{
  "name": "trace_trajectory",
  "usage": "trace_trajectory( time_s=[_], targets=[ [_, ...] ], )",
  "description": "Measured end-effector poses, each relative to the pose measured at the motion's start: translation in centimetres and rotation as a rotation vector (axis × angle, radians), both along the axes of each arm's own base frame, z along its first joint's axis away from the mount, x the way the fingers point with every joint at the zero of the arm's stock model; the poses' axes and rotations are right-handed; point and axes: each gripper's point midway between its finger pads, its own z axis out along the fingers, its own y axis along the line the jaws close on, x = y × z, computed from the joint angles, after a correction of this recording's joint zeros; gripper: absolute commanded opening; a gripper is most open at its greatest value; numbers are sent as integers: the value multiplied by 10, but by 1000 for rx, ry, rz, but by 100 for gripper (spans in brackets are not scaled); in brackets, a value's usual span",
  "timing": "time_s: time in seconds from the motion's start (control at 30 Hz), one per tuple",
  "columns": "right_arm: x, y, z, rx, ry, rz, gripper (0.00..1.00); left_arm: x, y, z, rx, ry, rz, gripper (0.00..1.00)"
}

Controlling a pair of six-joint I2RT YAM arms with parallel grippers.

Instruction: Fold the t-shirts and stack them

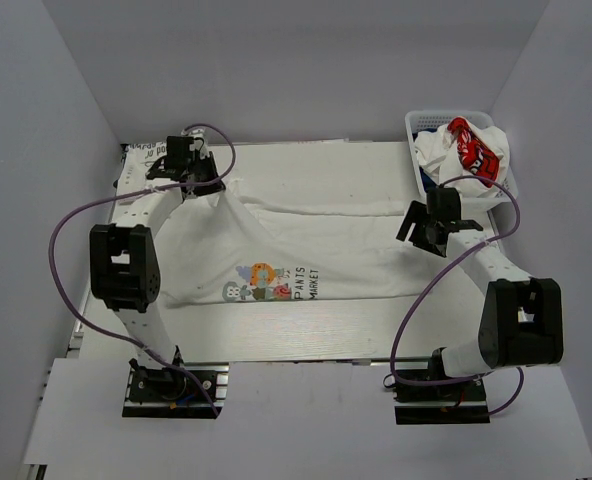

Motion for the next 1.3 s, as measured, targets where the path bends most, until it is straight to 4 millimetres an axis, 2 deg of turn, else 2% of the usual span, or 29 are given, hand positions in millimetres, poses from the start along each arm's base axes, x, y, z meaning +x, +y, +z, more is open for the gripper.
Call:
trace_trajectory(
  time_s=[0.1,0.13,0.2,0.23,0.3,0.37,0.43,0.53,0.6,0.63,0.7,0.77,0.87,0.9,0.97,1.13,1.2,1.3],
  targets=[
    [0,0,0,-2,0,2,83,18,-6,-8,29,-9,-66,0],
    [0,0,0,-2,0,2,83,24,-6,-12,41,-1,-78,3],
    [0,0,0,-2,0,2,83,32,-4,-26,80,29,-85,25],
    [0,0,0,-2,0,2,84,34,-2,-34,100,48,-85,49],
    [0,0,0,-3,1,4,84,33,3,-47,142,85,-82,70],
    [-1,0,0,-6,3,8,86,28,9,-57,175,122,-78,100],
    [-1,1,0,-5,4,16,90,24,13,-58,196,141,-65,100],
    [-2,5,5,8,-9,43,90,25,16,-48,205,125,-51,100],
    [-2,10,13,27,-32,63,90,25,17,-35,199,101,-30,100],
    [-3,14,18,43,-45,76,90,19,18,-22,190,76,-20,100],
    [-5,25,24,80,-66,115,90,7,16,-1,159,36,-1,100],
    [-8,40,29,127,-86,168,90,-16,13,19,113,-8,12,100],
    [-18,66,24,195,-88,256,90,-54,9,29,33,-42,39,100],
    [-23,72,19,210,-76,279,90,-66,7,26,5,-37,48,100],
    [-37,83,7,234,-40,314,90,-88,4,5,-39,7,65,100],
    [-68,91,-25,263,35,324,90,-152,4,-80,-98,245,144,100],
    [-85,89,-42,272,77,305,90,-175,5,-104,-109,316,177,100],
    [-87,90,-44,306,51,270,90,-177,7,-99,-130,286,219,100]
  ],
)
